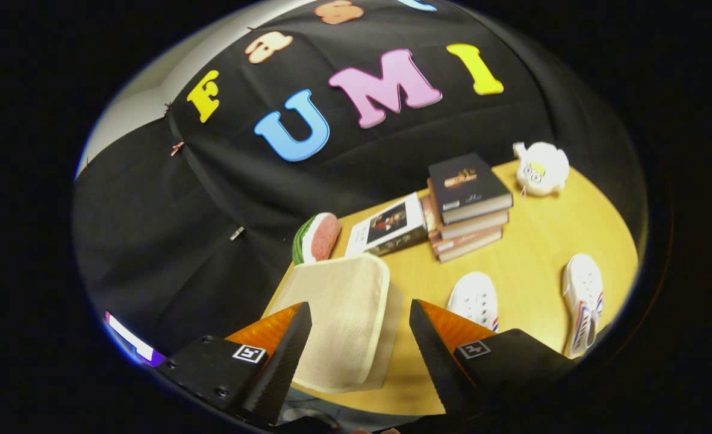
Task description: Open the storage box then place both shoes into the box .Put the left shoe in first, then the right shoe, with the right side of both shoes facing outward in a uniform manner.
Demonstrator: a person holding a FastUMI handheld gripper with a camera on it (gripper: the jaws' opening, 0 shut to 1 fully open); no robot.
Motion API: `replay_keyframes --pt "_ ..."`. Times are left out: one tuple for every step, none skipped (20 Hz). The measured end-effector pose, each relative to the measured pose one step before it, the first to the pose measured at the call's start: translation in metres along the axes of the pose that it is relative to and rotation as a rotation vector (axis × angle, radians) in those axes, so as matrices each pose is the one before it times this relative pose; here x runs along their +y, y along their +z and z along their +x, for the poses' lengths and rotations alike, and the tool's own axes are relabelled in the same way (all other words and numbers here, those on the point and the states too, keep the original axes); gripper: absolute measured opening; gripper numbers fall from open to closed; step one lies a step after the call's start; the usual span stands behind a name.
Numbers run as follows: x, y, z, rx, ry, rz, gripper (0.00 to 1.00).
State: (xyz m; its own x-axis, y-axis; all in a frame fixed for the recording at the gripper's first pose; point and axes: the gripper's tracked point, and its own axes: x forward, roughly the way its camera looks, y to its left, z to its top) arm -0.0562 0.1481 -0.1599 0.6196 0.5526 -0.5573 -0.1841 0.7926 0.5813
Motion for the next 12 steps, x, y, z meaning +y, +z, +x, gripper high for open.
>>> replay_keyframes --pt "-0.00207 -0.0109 0.00386 0.04502 0.01615 0.04363 0.99" --pt "-0.00312 -0.00964 0.00565 0.045 0.00848 0.04228 0.99" --pt "-0.00347 -0.00821 0.00599 0.0435 0.00938 0.03966 0.99" --pt "-0.00536 -0.00753 0.00487 0.03617 0.00708 0.03349 0.99" --pt "-0.00569 -0.00532 0.00553 0.03169 0.00748 0.03041 0.99" --pt "-0.00412 -0.00612 0.0054 0.03107 0.01313 0.02937 0.99" --pt "-0.00356 -0.00516 0.00591 0.03151 0.01693 0.03162 0.99" --pt "0.00028 -0.00382 0.00339 0.03009 0.02555 0.03475 0.99" --pt "0.00133 -0.0055 0.00446 0.03136 0.02909 0.03016 0.99" --pt "-0.00217 -0.00616 0.00394 0.03181 0.02045 0.02218 0.98" --pt "-0.00106 -0.00508 0.00422 0.03015 0.01803 0.02295 0.98" --pt "-0.00098 -0.00478 0.00682 0.03149 0.02203 0.0244 0.98"
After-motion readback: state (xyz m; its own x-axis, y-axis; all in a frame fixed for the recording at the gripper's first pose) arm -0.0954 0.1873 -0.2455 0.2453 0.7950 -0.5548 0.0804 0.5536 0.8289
